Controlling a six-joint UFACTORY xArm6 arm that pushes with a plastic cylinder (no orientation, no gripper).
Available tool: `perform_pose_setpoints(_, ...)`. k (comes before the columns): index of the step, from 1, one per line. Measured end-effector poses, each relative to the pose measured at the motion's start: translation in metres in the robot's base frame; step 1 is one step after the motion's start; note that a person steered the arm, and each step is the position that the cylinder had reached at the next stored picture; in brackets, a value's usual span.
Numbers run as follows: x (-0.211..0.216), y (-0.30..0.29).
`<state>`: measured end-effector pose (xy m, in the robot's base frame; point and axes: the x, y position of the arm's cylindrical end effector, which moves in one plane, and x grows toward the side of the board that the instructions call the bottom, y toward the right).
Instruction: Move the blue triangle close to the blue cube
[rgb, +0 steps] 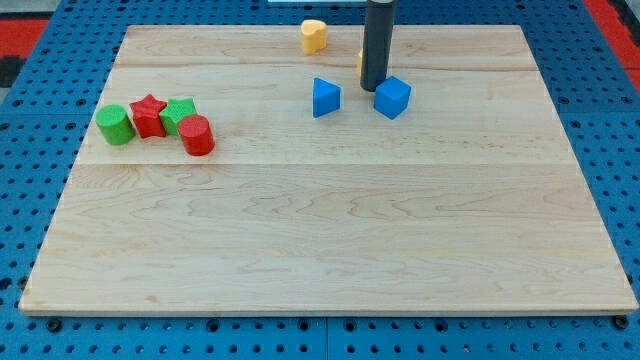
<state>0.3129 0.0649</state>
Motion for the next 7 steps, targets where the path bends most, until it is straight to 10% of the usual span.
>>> perform_pose_setpoints(3, 0.016, 0.071)
perform_pose_setpoints(7, -0.01, -0.064)
